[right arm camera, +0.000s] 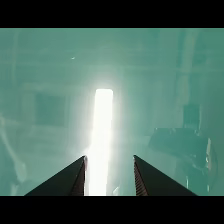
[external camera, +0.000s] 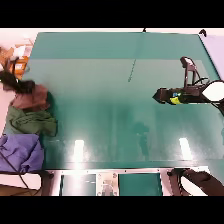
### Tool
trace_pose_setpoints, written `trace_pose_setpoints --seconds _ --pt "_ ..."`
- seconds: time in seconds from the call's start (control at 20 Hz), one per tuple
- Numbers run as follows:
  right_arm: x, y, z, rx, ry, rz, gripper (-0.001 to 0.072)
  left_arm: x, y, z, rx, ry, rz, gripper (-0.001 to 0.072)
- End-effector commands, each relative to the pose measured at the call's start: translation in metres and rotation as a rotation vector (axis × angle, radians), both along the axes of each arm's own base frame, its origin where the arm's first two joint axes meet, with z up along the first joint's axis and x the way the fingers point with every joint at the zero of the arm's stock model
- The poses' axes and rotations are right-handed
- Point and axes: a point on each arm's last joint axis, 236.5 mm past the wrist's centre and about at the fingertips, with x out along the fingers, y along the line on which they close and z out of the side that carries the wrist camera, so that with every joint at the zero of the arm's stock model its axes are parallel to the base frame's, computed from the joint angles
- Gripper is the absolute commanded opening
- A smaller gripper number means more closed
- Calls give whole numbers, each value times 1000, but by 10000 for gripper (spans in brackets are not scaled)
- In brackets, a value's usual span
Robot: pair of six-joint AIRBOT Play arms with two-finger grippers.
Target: Fold the shirts.
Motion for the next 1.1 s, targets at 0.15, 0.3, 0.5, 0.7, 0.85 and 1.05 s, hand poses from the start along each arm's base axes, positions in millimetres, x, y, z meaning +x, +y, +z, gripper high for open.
trace_pose_setpoints --seconds 0.15,0.3,0.5,0.7,0.85,1.05 --pt "3 -66 21 0 29 -166 342 12 -209 231 -109 -458 -368 22" --pt "2 -96 20 1 41 -252 343 -27 -308 232 -238 -426 -538 23" --pt "-4 -107 17 1 63 -278 344 -84 -428 155 -416 -238 -714 24" --pt "-9 -105 14 3 90 -270 378 -126 -498 61 -460 -58 -793 484" --pt "-12 -104 13 4 103 -267 428 -129 -489 37 -435 36 -783 697" --pt "-33 -92 -2 8 198 -227 428 -66 -396 68 -338 23 -651 697"
